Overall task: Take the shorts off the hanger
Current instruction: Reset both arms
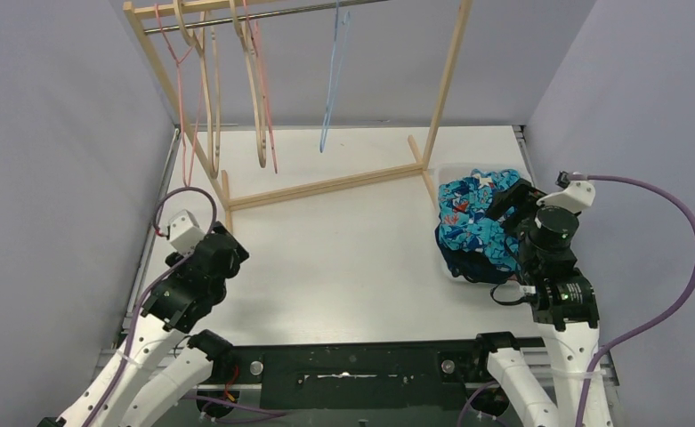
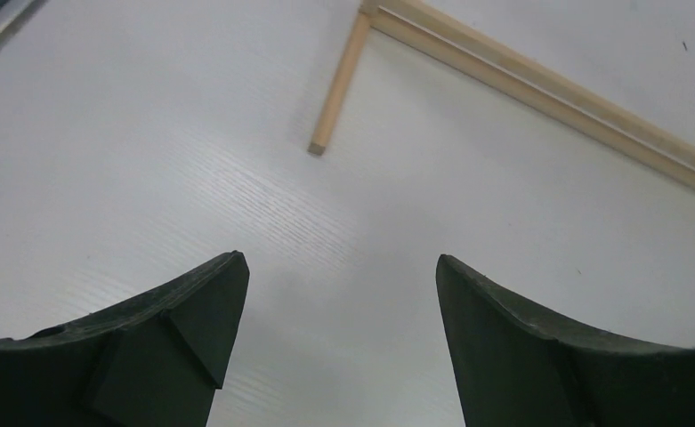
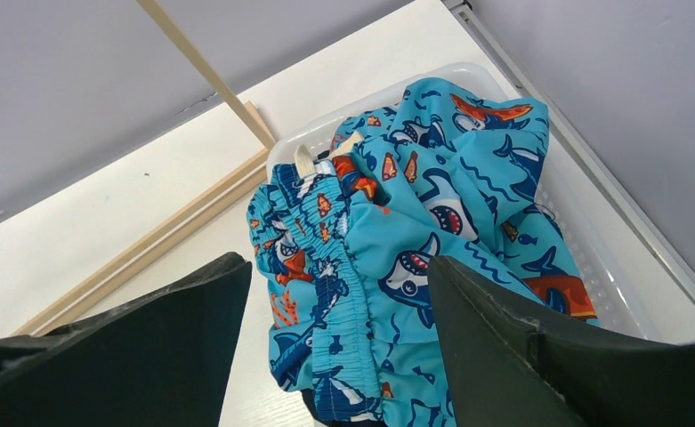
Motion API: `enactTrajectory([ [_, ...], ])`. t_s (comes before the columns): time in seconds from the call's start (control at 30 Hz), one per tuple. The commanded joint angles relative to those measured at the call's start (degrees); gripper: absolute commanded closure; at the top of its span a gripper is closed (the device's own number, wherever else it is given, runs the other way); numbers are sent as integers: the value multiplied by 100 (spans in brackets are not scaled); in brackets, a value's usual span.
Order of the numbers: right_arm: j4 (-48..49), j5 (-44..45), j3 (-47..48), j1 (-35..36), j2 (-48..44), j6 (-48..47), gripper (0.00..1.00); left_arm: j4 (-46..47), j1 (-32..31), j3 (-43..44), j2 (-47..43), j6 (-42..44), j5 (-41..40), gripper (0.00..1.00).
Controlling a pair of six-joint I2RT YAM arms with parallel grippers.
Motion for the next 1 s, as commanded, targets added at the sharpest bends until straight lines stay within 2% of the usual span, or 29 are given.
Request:
enactTrajectory([
  [0.0,422,-223,-222,-24,14,131,26,-522,117,198,78,-606,-1139,22],
  [0.07,334,-250,-180,-20,113,118,26,155,340,173,199,183,-1043,22],
  [0.17,145,-263,-105,-21,245,74,26,506,1209,203,537,457,-685,22],
  [0.3,51,-254,-103,-21,228,52,26,1334,2788,-172,597,731,841,21],
  [0.37,65,-267,-143,-21,161,28,26,1459,3399,-111,768,737,1257,21],
  [0.6,118,-211,-143,-26,78,-161,25,1308,3551,963,1031,970,327,18],
  [0.83,83,-188,250,-27,387,-554,24,1224,3626,1716,1215,1486,-1423,10],
  [0.97,69,-166,316,-32,476,-671,24,1372,3624,2185,1384,1998,-1717,8],
])
